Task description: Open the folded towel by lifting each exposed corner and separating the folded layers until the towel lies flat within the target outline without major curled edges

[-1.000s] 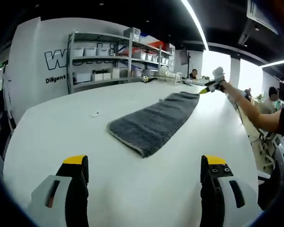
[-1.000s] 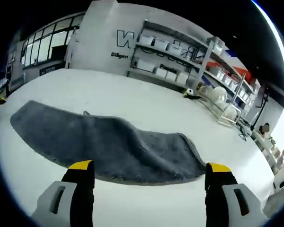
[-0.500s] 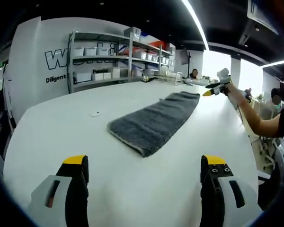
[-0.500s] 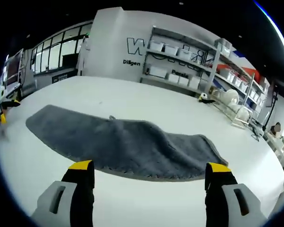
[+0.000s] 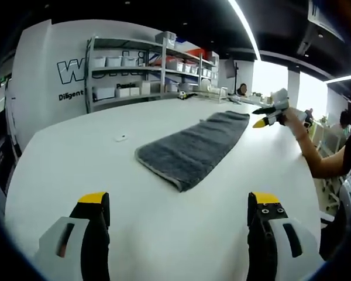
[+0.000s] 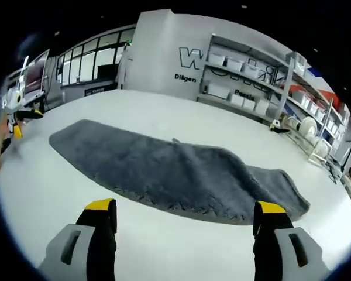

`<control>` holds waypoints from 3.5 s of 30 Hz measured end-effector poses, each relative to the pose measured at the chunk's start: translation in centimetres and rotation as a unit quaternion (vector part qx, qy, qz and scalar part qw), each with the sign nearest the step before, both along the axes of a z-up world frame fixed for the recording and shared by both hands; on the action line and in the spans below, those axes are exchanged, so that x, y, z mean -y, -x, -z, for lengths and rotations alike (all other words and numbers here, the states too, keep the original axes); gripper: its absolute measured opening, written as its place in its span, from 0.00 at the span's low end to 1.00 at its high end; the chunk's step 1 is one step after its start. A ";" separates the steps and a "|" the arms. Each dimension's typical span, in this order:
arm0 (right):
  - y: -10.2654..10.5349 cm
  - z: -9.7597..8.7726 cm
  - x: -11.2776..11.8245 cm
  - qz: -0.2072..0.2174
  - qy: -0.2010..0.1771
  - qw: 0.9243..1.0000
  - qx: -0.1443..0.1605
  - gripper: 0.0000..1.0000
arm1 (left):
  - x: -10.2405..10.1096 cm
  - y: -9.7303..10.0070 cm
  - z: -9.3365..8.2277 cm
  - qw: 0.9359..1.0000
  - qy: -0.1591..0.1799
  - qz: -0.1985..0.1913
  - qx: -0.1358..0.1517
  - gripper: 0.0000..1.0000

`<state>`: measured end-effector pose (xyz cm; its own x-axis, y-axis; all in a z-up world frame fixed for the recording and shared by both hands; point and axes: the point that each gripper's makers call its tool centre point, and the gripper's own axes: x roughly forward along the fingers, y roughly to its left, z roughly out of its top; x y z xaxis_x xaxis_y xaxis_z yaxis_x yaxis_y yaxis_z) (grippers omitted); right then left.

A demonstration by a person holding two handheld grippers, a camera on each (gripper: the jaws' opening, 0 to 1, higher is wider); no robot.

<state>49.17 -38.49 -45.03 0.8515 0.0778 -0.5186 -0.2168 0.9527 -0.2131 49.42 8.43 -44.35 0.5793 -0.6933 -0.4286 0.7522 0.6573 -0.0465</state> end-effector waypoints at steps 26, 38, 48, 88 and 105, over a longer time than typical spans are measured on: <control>0.7 -0.1 -2.1 -0.047 -0.031 0.998 0.014 0.99 | 0.7 -1.1 -0.1 1.000 -0.003 -0.019 0.012 0.95; 1.3 0.1 -2.5 -0.060 -0.029 0.998 0.014 0.99 | 2.6 -3.1 0.2 0.999 -0.011 -0.037 0.032 0.85; 1.4 -0.1 -2.5 -0.060 -0.038 0.997 0.020 0.99 | 6.3 -4.7 1.3 0.998 -0.004 -0.042 0.037 0.67; 2.0 0.4 -4.0 -0.090 -0.060 0.994 0.017 0.99 | 4.9 -6.0 4.7 0.995 -0.084 -0.043 0.022 0.07; 2.1 0.3 -3.7 -0.091 -0.069 0.993 0.020 0.99 | -1.5 -5.3 4.7 0.988 -0.120 -0.099 0.003 0.07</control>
<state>47.11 -34.76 -45.31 0.8358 0.3014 -0.4588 -0.3830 0.9189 -0.0941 54.77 9.95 -49.03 0.6963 -0.4459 -0.5624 0.6082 0.7827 0.1324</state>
